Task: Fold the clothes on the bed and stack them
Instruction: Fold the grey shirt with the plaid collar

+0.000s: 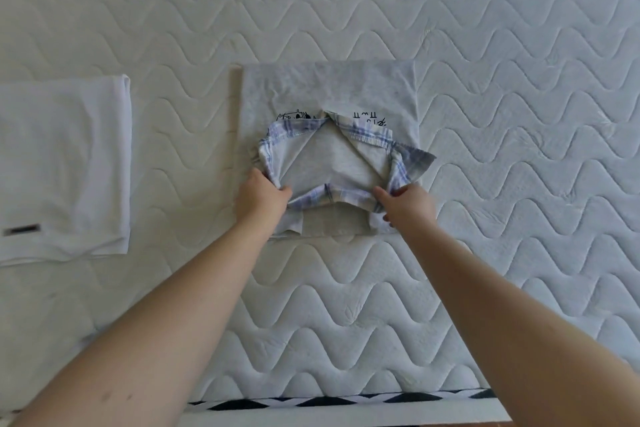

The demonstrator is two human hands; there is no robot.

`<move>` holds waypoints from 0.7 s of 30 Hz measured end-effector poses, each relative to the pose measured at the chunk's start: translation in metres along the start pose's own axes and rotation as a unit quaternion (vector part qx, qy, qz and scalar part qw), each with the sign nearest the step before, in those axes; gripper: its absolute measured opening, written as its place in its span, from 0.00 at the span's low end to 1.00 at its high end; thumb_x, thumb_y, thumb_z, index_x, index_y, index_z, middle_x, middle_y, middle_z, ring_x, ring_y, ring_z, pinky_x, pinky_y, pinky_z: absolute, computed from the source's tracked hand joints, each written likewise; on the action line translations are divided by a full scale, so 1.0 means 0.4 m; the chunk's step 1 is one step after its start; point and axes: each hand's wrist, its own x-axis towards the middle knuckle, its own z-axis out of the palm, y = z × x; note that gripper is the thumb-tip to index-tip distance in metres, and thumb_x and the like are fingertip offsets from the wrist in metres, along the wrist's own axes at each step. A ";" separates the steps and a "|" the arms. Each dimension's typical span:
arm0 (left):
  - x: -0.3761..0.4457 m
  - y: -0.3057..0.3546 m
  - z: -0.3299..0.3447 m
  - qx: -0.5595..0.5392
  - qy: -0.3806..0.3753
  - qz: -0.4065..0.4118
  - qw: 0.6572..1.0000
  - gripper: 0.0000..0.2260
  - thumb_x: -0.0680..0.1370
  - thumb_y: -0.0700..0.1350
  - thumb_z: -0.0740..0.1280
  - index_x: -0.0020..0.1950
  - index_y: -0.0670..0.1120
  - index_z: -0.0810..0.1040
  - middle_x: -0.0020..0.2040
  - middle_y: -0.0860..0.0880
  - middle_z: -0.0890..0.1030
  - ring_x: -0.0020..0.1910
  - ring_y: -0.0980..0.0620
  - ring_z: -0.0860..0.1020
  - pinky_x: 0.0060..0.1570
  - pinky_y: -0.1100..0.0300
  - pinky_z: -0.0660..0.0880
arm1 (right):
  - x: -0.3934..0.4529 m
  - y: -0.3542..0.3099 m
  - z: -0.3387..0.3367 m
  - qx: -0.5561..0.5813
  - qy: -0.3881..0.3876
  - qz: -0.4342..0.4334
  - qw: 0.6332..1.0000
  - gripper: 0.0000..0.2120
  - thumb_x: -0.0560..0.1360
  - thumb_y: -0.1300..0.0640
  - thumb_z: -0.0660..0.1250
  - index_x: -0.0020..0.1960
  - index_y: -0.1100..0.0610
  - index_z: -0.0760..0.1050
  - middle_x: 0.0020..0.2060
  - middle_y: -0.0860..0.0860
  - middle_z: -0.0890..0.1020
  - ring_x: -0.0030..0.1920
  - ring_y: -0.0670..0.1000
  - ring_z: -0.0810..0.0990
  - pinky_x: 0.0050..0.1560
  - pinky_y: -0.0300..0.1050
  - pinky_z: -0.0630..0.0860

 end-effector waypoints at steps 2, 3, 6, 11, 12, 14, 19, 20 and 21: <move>0.000 -0.003 0.002 0.048 0.018 0.008 0.999 0.15 0.73 0.43 0.70 0.56 0.39 0.73 0.54 0.38 0.80 0.53 0.36 0.79 0.51 0.48 0.77 | -0.002 0.000 -0.002 -0.013 -0.003 0.000 1.000 0.13 0.76 0.51 0.69 0.44 0.62 0.81 0.40 0.57 0.84 0.41 0.56 0.83 0.38 0.45 0.76; -0.004 -0.012 0.002 0.055 0.037 0.029 0.997 0.13 0.74 0.41 0.69 0.56 0.39 0.73 0.54 0.38 0.80 0.54 0.36 0.78 0.49 0.49 0.75 | -0.003 0.000 -0.001 0.001 0.000 0.001 1.000 0.10 0.76 0.55 0.68 0.43 0.62 0.81 0.40 0.58 0.84 0.42 0.57 0.83 0.40 0.47 0.77; -0.024 -0.071 0.005 -0.024 0.085 0.096 0.991 0.09 0.76 0.39 0.66 0.56 0.42 0.74 0.50 0.40 0.82 0.50 0.37 0.78 0.40 0.54 0.65 | -0.009 0.004 0.000 0.186 0.024 0.027 0.982 0.04 0.75 0.61 0.66 0.44 0.59 0.79 0.37 0.56 0.83 0.41 0.57 0.84 0.48 0.54 0.82; -0.049 -0.191 0.042 -0.169 0.029 0.030 0.985 0.16 0.78 0.42 0.67 0.66 0.46 0.71 0.52 0.46 0.83 0.48 0.45 0.81 0.46 0.57 0.74 | -0.037 0.058 0.019 0.451 -0.036 0.129 0.882 0.07 0.79 0.64 0.60 0.50 0.60 0.76 0.47 0.59 0.80 0.46 0.55 0.82 0.45 0.44 0.83; -0.050 -0.202 0.050 -0.196 0.013 0.007 0.981 0.17 0.78 0.42 0.67 0.66 0.46 0.71 0.54 0.45 0.83 0.49 0.45 0.82 0.50 0.52 0.78 | -0.039 0.073 0.028 0.422 -0.039 0.138 0.895 0.08 0.79 0.64 0.59 0.53 0.61 0.76 0.48 0.60 0.80 0.48 0.56 0.81 0.49 0.48 0.82; -0.044 -0.207 0.060 -0.194 0.023 -0.008 0.981 0.17 0.77 0.43 0.68 0.65 0.46 0.71 0.53 0.45 0.83 0.46 0.44 0.83 0.49 0.45 0.80 | -0.040 0.095 0.045 0.349 -0.024 0.131 0.928 0.10 0.79 0.62 0.61 0.59 0.62 0.75 0.49 0.61 0.80 0.47 0.58 0.81 0.53 0.53 0.81; -0.040 -0.159 0.077 -0.272 -0.009 -0.074 0.959 0.20 0.73 0.49 0.75 0.56 0.41 0.71 0.48 0.42 0.82 0.33 0.46 0.84 0.32 0.53 0.81 | -0.056 0.057 0.059 0.326 -0.038 0.129 0.936 0.19 0.73 0.50 0.74 0.56 0.61 0.74 0.46 0.58 0.82 0.41 0.57 0.84 0.43 0.50 0.84; -0.043 -0.151 0.084 -0.298 -0.037 -0.100 0.949 0.19 0.74 0.47 0.75 0.57 0.38 0.72 0.46 0.40 0.83 0.32 0.46 0.84 0.29 0.56 0.80 | -0.059 0.047 0.063 0.324 -0.046 0.146 0.934 0.18 0.73 0.51 0.74 0.54 0.61 0.75 0.45 0.58 0.82 0.38 0.56 0.84 0.40 0.48 0.84; -0.048 -0.142 0.089 -0.323 -0.072 -0.121 0.936 0.17 0.75 0.44 0.73 0.57 0.37 0.74 0.43 0.40 0.83 0.30 0.47 0.84 0.27 0.58 0.78 | -0.060 0.037 0.067 0.324 -0.052 0.163 0.930 0.16 0.73 0.53 0.74 0.53 0.62 0.75 0.45 0.59 0.83 0.36 0.55 0.84 0.37 0.47 0.84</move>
